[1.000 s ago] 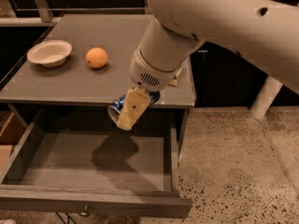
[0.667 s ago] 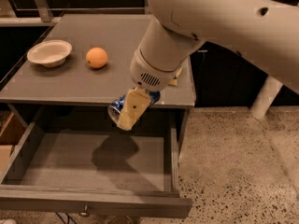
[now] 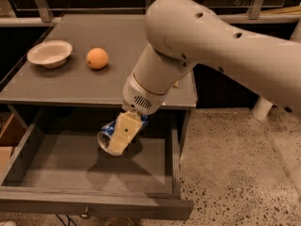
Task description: Place pepsi can into top drawer
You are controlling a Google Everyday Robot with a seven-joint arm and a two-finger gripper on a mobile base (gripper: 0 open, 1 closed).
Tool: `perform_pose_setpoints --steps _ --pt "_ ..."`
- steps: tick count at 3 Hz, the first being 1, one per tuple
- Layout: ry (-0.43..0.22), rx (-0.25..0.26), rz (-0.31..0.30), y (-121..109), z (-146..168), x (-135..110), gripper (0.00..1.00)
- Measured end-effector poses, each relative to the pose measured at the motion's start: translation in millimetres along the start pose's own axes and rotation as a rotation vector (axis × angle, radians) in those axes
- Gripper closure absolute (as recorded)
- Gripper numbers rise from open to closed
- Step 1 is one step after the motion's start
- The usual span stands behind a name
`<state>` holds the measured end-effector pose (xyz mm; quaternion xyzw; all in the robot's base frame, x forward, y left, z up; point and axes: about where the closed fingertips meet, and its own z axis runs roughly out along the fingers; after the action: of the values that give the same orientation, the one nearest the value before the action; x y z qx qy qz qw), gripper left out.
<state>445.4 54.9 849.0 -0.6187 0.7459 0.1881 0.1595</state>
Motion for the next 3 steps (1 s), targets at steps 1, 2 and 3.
perform_pose_setpoints --steps 1,2,3 --pt "0.001 -0.039 -0.002 8 11 1 1.0" --pt "0.04 -0.01 0.006 10 16 1 1.0" --pt "0.085 0.058 0.041 8 30 5 1.0"
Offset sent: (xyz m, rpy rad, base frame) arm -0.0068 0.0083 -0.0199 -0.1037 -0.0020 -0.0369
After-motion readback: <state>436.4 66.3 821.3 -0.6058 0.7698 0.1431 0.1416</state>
